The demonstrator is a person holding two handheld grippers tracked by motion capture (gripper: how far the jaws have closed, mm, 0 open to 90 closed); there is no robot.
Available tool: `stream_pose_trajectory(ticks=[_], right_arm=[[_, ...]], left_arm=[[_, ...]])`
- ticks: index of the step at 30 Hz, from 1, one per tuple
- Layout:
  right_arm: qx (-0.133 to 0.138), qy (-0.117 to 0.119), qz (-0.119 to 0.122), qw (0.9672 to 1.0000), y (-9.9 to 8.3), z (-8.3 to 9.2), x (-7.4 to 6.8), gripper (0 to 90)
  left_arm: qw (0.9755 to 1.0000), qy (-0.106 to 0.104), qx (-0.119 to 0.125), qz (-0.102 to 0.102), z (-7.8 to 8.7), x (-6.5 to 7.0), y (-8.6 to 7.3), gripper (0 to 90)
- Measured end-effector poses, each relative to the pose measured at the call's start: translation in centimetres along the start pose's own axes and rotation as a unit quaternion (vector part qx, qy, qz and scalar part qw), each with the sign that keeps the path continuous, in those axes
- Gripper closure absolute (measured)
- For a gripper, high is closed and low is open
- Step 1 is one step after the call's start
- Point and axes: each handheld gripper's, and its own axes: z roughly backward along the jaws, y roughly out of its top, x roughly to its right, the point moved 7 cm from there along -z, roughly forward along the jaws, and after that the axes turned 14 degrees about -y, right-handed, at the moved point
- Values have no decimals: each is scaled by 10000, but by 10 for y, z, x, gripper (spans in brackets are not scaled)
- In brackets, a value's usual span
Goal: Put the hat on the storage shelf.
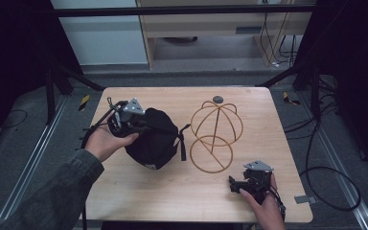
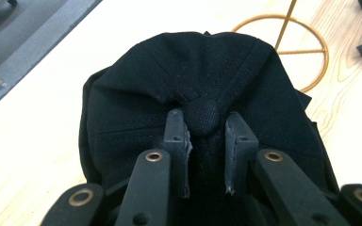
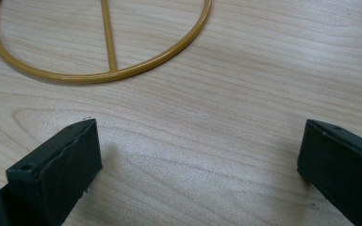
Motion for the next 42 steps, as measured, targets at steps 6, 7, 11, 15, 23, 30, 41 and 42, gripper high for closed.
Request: stream_pose_trajectory(ticks=[6,7,11,15,23,30,41,42], right_arm=[[-1,-12,2,10000,0,0,0,4],[-1,-12,2,10000,0,0,0,4],[-1,-9,9,10000,0,0,0,4],[4,-3,4,10000,0,0,0,4],[10,-6,25,10000,0,-1,0,4],[22,-16,33,10000,1,-1,0,4],[11,-15,59,10000,0,0,1,3],[11,-15,48,10000,0,0,1,4]], left_arm=[[9999,72,116,-95,14,4,13,744],[9999,72,107,-109,16,5,14,744],[9998,115,95,-125,20,5,17,744],[9996,136,202,-124,25,5,20,744],[9992,211,326,-47,42,2,33,749],[9980,182,577,-186,65,1,63,751],[9978,204,489,-406,67,19,76,751],[9977,193,494,-425,69,21,76,751]])
